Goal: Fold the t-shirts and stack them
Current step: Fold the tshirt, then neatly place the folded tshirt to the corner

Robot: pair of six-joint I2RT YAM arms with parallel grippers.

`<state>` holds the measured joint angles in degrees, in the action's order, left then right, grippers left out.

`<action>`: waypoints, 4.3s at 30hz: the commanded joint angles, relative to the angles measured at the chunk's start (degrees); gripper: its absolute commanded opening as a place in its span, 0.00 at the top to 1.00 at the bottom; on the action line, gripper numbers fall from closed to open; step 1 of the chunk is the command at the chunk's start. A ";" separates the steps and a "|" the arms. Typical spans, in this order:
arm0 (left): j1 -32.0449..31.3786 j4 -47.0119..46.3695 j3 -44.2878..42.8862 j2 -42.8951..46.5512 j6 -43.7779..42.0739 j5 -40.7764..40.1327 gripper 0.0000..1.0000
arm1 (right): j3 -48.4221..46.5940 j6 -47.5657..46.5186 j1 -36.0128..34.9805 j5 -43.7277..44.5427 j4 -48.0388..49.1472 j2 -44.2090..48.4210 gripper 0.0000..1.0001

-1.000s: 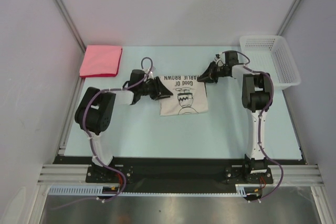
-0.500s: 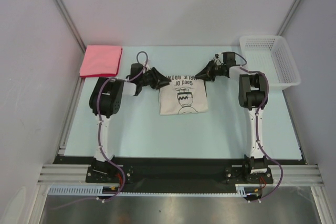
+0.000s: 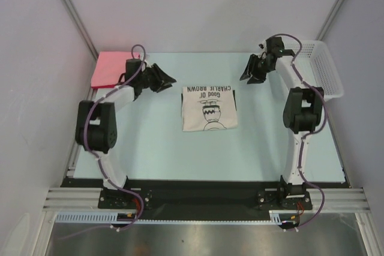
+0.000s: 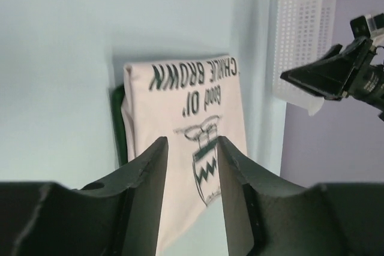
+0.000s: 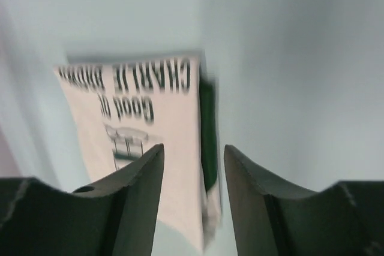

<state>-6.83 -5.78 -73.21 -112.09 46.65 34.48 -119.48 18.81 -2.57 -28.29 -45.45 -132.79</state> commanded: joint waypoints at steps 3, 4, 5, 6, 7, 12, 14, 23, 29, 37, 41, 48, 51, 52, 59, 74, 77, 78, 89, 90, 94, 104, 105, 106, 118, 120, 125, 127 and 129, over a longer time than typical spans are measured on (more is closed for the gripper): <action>2.44 14.64 8.94 19.17 -7.46 -8.37 0.50 | 23.61 -11.42 -12.96 19.66 -0.30 25.62 0.46; 2.44 14.83 10.53 22.93 -6.85 -8.81 0.49 | 27.86 -13.34 -15.60 22.03 2.36 32.35 0.44; 2.44 15.09 14.02 25.06 -5.19 -9.69 0.46 | 30.94 -14.84 -18.41 25.97 4.91 35.03 0.43; 2.44 15.62 15.54 26.73 -4.30 -10.13 0.46 | 33.76 -16.51 -24.70 28.01 9.72 37.93 0.41; 2.44 16.06 17.03 30.23 -3.51 -10.39 0.46 | 39.27 -17.83 -27.72 31.08 12.20 42.05 0.39; 2.44 22.02 21.97 38.52 -2.97 -14.33 0.45 | 50.13 -34.16 -45.31 45.69 25.22 47.54 0.25; 2.52 24.49 22.49 41.59 -2.97 -16.54 0.40 | 51.97 -39.61 -50.59 44.29 26.20 45.88 0.26; 6.83 34.69 23.90 48.10 1.77 -16.03 0.40 | 53.47 -60.55 -63.17 50.61 32.87 31.20 0.36; 11.31 37.76 23.82 50.31 2.39 -16.02 0.21 | 50.93 -64.06 -64.58 54.13 38.57 22.32 0.48; 15.62 40.49 24.43 48.46 0.64 -12.33 0.20 | 46.62 -67.76 -62.30 54.84 38.16 15.37 0.63; 15.71 39.98 24.25 46.62 -0.77 -11.20 0.18 | 44.26 -68.64 -60.80 54.14 37.46 13.71 0.72; 15.80 32.95 24.43 42.50 -1.05 -7.94 0.02 | 39.94 -66.62 -58.87 52.37 33.06 13.87 1.00; 15.53 25.23 26.18 39.77 1.94 -2.24 0.02 | 39.77 -66.27 -58.43 51.59 32.62 15.71 1.00; 15.44 20.42 27.49 37.58 4.30 -0.57 0.02 | 39.68 -65.75 -58.25 51.41 32.18 16.24 1.00; 13.16 6.85 27.86 27.64 9.41 2.96 0.01 | 40.03 -64.78 -56.41 49.39 29.37 20.46 1.00; 0.68 -10.38 17.84 6.28 21.45 2.96 0.00 | 39.06 -61.79 -52.63 41.66 26.82 25.83 1.00; -0.81 -9.61 15.65 4.34 21.99 2.09 0.00 | 38.62 -60.91 -51.93 41.65 27.35 26.79 1.00; -1.34 -8.90 15.29 4.08 22.08 1.74 0.00 | 38.45 -60.65 -51.58 41.48 27.35 27.06 1.00; -4.94 -0.29 8.44 -0.22 20.67 -2.48 0.00 | 37.74 -61.96 -50.25 39.46 27.61 30.84 1.00; -5.47 0.24 7.83 -1.45 21.02 -2.57 0.00 | 37.66 -61.96 -50.17 39.28 27.61 30.93 1.00; -6.18 1.91 6.68 -2.60 21.99 -4.93 0.00 | 37.57 -61.79 -49.46 39.02 27.87 31.54 1.00; -7.32 2.79 0.35 -9.19 25.59 -6.88 0.12 | 37.92 -61.61 -48.23 37.88 28.40 33.56 1.00; -7.32 3.40 0.09 -9.37 25.42 -7.32 0.14 | 38.01 -61.61 -48.06 37.79 28.40 33.65 1.00; -7.32 3.67 0.08 -9.46 25.33 -7.76 0.16 | 38.01 -61.61 -47.97 37.79 28.40 33.74 1.00; -8.02 0.78 -6.15 -15.96 22.17 -4.69 0.35 | 39.15 -60.29 -47.71 36.47 29.46 34.09 1.00; -8.11 -1.58 -6.16 -16.14 21.46 -4.07 0.37 | 39.50 -60.03 -47.71 36.29 29.54 34.26 1.00; -8.02 -2.92 -6.50 -16.93 18.39 -1.88 0.57 | 39.76 -59.50 -47.62 36.12 29.98 34.53 1.00; -8.02 -4.84 -6.60 -17.54 19.09 -0.65 0.79 | 39.76 -59.15 -47.53 36.03 29.98 34.71 1.00; -8.02 -5.21 -7.03 -18.51 19.00 0.41 0.92 | 39.68 -58.01 -47.44 35.76 29.55 34.79 1.00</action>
<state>-14.31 -8.95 -78.52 -129.19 67.66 32.82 -79.40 -41.01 -50.13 8.40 -18.44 -101.73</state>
